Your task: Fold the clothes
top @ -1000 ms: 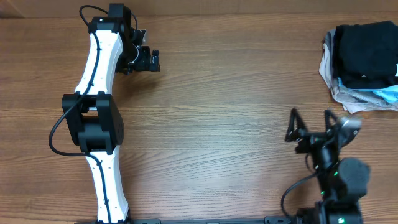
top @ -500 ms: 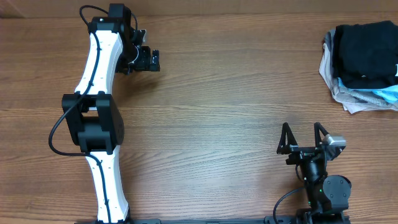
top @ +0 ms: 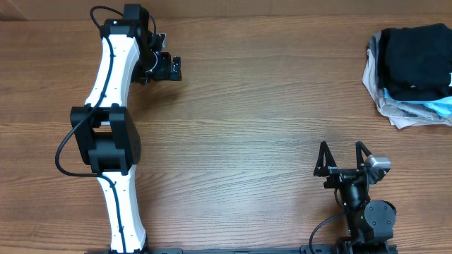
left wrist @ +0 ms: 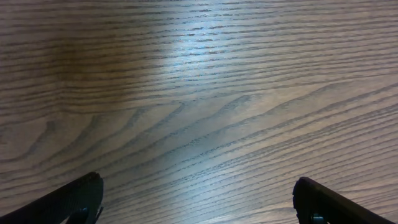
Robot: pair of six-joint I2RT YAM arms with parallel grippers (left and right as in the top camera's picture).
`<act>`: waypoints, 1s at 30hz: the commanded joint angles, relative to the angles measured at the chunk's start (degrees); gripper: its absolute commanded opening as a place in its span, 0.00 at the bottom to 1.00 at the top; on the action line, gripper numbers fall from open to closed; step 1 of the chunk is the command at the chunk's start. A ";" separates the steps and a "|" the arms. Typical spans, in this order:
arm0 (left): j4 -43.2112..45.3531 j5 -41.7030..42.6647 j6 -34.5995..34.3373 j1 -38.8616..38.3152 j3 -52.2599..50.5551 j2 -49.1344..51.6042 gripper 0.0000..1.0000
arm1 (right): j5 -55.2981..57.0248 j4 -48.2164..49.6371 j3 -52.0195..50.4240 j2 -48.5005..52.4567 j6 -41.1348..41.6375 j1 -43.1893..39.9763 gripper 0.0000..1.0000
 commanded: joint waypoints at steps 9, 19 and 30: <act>0.09 0.07 0.52 -0.37 0.20 0.26 1.00 | 0.57 0.35 -0.59 -0.68 0.22 0.33 1.00; 0.09 0.07 0.52 -0.37 0.20 0.26 1.00 | 0.57 0.35 -0.59 -0.68 0.22 0.33 1.00; 0.24 -0.17 0.57 -1.40 0.20 -8.85 1.00 | 0.57 0.35 -0.59 -0.68 0.22 0.33 1.00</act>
